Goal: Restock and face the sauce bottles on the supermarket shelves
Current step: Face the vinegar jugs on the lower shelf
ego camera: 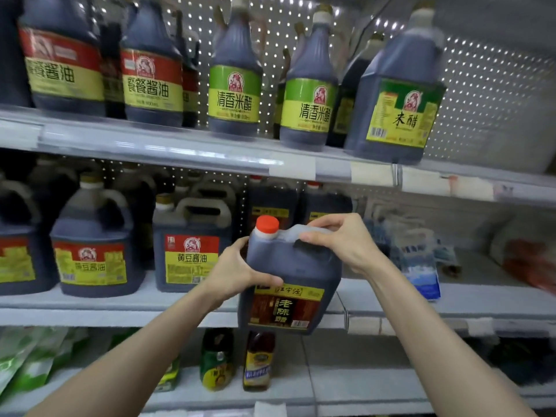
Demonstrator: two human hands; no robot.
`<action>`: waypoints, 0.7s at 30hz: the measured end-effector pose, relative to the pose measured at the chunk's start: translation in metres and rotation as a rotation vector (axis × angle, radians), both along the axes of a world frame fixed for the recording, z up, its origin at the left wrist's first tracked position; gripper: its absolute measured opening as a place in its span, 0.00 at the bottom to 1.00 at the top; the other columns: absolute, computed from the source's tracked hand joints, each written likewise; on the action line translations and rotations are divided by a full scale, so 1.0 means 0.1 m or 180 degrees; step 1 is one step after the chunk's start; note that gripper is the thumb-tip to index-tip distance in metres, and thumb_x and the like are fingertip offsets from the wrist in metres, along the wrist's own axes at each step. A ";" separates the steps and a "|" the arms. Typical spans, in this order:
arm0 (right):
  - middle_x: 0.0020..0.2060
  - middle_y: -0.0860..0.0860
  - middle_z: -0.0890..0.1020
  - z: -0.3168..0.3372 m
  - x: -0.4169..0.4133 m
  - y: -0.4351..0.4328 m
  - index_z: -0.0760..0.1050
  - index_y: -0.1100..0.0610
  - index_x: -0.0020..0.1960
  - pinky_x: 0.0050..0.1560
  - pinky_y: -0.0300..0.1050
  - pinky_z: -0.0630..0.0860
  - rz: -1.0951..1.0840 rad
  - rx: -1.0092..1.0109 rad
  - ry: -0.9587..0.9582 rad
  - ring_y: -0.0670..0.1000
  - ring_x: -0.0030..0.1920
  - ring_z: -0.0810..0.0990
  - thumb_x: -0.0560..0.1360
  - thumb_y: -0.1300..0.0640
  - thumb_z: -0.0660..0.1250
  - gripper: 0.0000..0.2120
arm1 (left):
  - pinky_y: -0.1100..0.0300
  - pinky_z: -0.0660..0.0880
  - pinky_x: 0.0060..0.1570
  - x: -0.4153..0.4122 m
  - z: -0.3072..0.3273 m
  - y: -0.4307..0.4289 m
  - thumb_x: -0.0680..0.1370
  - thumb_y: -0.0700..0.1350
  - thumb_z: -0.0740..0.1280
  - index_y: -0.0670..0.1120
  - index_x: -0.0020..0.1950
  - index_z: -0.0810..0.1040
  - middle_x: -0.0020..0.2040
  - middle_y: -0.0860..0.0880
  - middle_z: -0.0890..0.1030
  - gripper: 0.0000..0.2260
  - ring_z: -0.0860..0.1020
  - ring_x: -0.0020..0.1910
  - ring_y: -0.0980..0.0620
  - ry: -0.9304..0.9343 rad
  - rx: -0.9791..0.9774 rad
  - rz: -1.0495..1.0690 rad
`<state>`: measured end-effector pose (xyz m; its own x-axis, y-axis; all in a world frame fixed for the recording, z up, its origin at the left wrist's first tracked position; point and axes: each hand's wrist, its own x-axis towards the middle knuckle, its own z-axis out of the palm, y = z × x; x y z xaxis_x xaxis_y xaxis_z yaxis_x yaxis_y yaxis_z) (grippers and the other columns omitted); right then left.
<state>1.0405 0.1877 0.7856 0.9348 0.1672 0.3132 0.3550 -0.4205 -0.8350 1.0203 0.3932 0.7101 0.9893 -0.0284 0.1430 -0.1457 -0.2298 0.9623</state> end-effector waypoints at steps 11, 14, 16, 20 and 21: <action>0.42 0.51 0.82 -0.17 1.12 -0.01 0.82 0.60 0.49 0.42 0.36 0.77 0.0240 0.0087 -0.0087 0.46 0.42 0.80 0.67 0.58 0.78 0.13 | 0.46 0.78 0.56 0.82 -0.24 -0.16 0.59 0.42 0.82 0.44 0.61 0.75 0.51 0.46 0.84 0.32 0.83 0.51 0.48 0.0153 -0.0481 0.0361; 0.44 0.50 0.82 -0.21 1.28 0.03 0.82 0.59 0.51 0.46 0.39 0.76 0.0200 0.0067 -0.0097 0.48 0.46 0.79 0.68 0.56 0.77 0.14 | 0.48 0.79 0.53 0.90 -0.29 -0.16 0.63 0.42 0.80 0.44 0.59 0.76 0.51 0.46 0.84 0.26 0.83 0.50 0.48 0.0107 -0.0497 0.0416; 0.47 0.49 0.82 -0.26 1.36 0.05 0.81 0.54 0.50 0.52 0.43 0.76 0.0100 -0.0014 -0.0121 0.49 0.50 0.80 0.68 0.53 0.77 0.13 | 0.54 0.80 0.49 0.92 -0.31 -0.17 0.67 0.42 0.78 0.47 0.56 0.77 0.50 0.47 0.84 0.20 0.83 0.49 0.50 0.0065 -0.0475 0.0430; 0.54 0.49 0.81 -0.41 1.37 0.03 0.80 0.51 0.53 0.58 0.46 0.76 -0.0003 0.0113 -0.0259 0.49 0.55 0.78 0.69 0.54 0.76 0.13 | 0.52 0.79 0.54 0.95 -0.39 -0.18 0.69 0.46 0.76 0.46 0.58 0.76 0.52 0.48 0.84 0.19 0.82 0.51 0.51 0.0025 -0.0398 0.0451; 0.55 0.48 0.80 -0.45 1.35 0.02 0.79 0.51 0.56 0.58 0.46 0.75 -0.0019 0.0110 -0.0291 0.48 0.57 0.76 0.70 0.54 0.75 0.15 | 0.52 0.79 0.54 0.96 -0.42 -0.18 0.69 0.48 0.76 0.45 0.59 0.76 0.52 0.48 0.83 0.21 0.82 0.51 0.51 0.0012 -0.0393 0.0455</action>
<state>1.1756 0.1892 0.7406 0.9030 0.1493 0.4028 0.4280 -0.3945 -0.8132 1.1164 0.3749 0.6684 0.9825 0.1299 0.1331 -0.1165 -0.1279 0.9849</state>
